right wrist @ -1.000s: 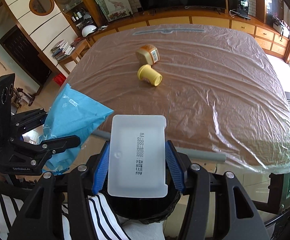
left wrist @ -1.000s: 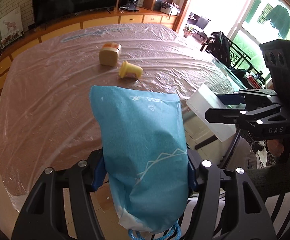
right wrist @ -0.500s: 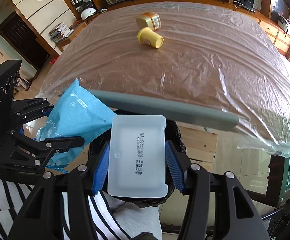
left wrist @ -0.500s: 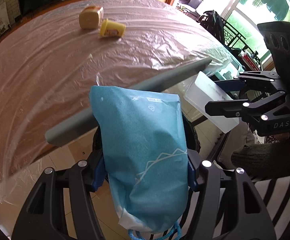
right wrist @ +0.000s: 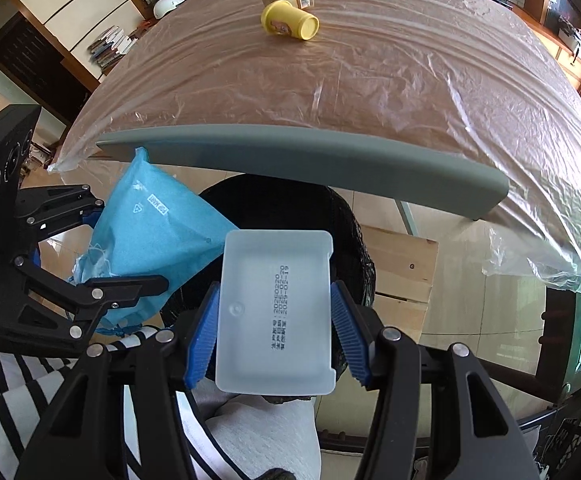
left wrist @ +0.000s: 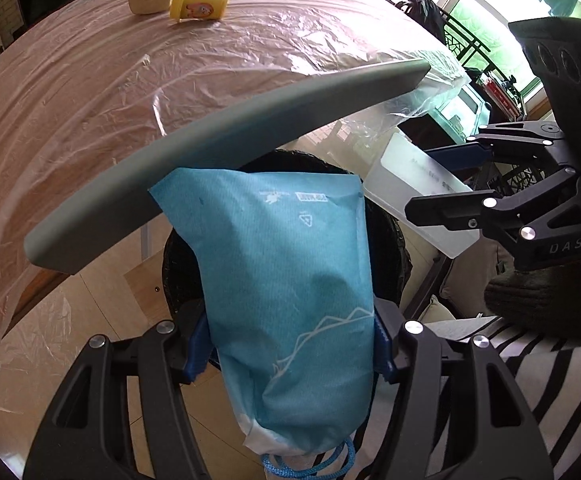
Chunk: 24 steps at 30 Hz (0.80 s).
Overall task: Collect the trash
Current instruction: 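Carry the blue bag and white plastic case over the black trash bin with both tools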
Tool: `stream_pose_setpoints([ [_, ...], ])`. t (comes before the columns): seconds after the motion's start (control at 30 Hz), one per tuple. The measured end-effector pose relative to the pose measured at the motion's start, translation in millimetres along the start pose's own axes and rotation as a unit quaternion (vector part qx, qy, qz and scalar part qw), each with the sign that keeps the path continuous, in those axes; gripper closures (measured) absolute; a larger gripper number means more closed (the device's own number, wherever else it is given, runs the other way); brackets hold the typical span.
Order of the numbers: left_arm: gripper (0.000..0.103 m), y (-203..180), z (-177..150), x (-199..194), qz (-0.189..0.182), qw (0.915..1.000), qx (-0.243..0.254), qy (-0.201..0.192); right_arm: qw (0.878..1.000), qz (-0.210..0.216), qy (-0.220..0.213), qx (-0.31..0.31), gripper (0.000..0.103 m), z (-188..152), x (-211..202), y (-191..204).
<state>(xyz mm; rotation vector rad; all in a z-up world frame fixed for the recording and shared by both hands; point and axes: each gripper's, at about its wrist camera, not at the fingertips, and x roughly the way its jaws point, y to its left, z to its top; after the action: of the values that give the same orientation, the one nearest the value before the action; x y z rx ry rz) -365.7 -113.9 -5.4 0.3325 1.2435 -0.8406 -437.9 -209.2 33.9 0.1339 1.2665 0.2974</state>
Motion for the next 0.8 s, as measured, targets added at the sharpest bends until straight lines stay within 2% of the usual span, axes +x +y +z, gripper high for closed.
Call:
stream_pose_setpoints([
  [0.27,0.041,8,-3,11,0.009,0.9999,-0.001,0.014,1.000,-0.010,0.006,0.000,0.050,3,16,-2],
  [0.8,0.041,-2,-7,38,0.037,0.9990,-0.002,0.024,1.000,-0.025,0.000,0.015,0.050,10,39,-4],
])
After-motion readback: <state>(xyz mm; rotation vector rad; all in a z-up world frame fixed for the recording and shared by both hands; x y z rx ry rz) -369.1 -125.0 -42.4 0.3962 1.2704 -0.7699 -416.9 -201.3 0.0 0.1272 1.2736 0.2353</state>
